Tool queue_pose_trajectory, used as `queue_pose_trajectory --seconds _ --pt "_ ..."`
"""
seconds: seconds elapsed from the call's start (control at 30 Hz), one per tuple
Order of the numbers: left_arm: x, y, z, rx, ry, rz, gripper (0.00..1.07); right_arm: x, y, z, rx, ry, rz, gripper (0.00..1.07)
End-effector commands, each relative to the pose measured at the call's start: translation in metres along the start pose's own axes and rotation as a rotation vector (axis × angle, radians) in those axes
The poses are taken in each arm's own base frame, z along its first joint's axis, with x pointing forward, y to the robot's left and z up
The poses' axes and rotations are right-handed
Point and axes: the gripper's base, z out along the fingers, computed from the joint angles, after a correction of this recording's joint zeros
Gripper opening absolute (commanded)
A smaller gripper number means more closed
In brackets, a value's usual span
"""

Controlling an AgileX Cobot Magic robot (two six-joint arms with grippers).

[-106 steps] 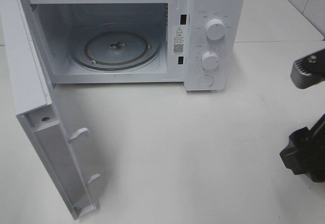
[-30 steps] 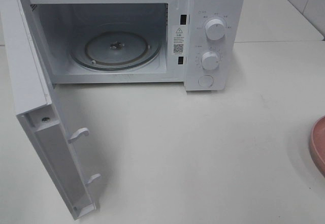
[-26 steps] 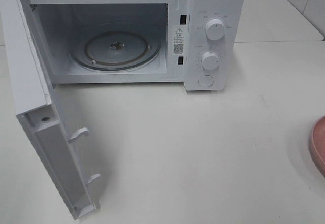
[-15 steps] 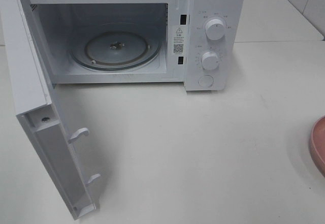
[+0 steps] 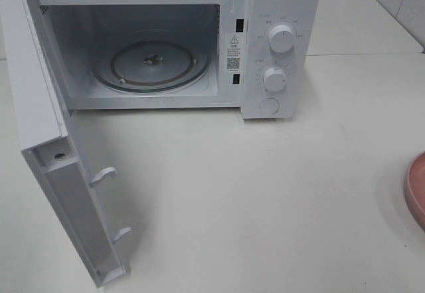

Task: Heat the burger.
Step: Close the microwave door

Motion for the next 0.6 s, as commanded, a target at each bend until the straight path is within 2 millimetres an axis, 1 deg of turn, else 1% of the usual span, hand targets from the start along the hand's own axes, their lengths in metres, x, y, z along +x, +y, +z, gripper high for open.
queue_pose_trajectory --seconds 0.03,0.1,0.17,0.2,0.23,0.27,0.33,0.37,0.4,0.43,0.47,0.5,0.53,0.57,0.6 --pt "0.0 -0.001 -0.001 0.009 -0.02 -0.016 1.0 0.002 0.0 -0.002 0.0 -0.033 0.0 0.76" --pt "-0.001 -0.001 -0.002 0.008 -0.029 -0.022 1.0 0.002 0.0 -0.002 0.0 -0.033 0.0 0.76" --pt "-0.004 0.0 -0.004 0.001 -0.052 -0.049 0.96 0.002 0.0 -0.002 0.0 -0.033 0.0 0.76" --pt "-0.004 0.0 -0.004 0.001 -0.052 -0.049 0.96 0.002 0.0 -0.002 0.0 -0.033 0.0 0.76" --pt "-0.004 0.0 -0.004 -0.004 -0.052 -0.054 0.92 0.002 0.0 -0.002 0.0 -0.033 0.0 0.76" --pt "-0.004 0.0 -0.004 -0.004 -0.052 -0.054 0.92 0.002 0.0 -0.002 0.0 -0.033 0.0 0.76" --pt "-0.004 0.001 -0.004 -0.016 -0.052 -0.071 0.79 0.002 0.0 -0.002 0.0 -0.033 0.0 0.76" --pt "-0.004 0.001 -0.004 -0.016 -0.052 -0.071 0.79 0.002 0.0 -0.002 0.0 -0.033 0.0 0.76" --pt "-0.006 0.001 -0.005 -0.013 -0.062 -0.076 0.69 0.002 0.0 -0.002 0.0 -0.033 0.0 0.76" --pt "-0.006 0.001 -0.005 -0.013 -0.062 -0.076 0.69 0.002 0.0 -0.002 0.0 -0.033 0.0 0.76" --pt "-0.007 0.001 -0.005 -0.009 -0.072 -0.078 0.56 0.002 0.0 -0.002 0.0 -0.033 0.0 0.76" --pt "-0.008 0.001 -0.004 -0.01 -0.071 -0.078 0.52 0.002 0.0 -0.002 0.0 -0.033 0.0 0.76" --pt "-0.011 0.001 -0.001 -0.015 -0.053 -0.077 0.4 0.002 0.0 -0.002 0.0 -0.033 0.0 0.76" --pt "-0.011 0.001 -0.001 -0.015 -0.053 -0.077 0.4 0.002 0.0 -0.002 0.0 -0.033 0.0 0.76" --pt "-0.015 0.002 0.005 -0.019 -0.023 -0.077 0.28 0.002 0.0 -0.002 0.0 -0.033 0.0 0.76"
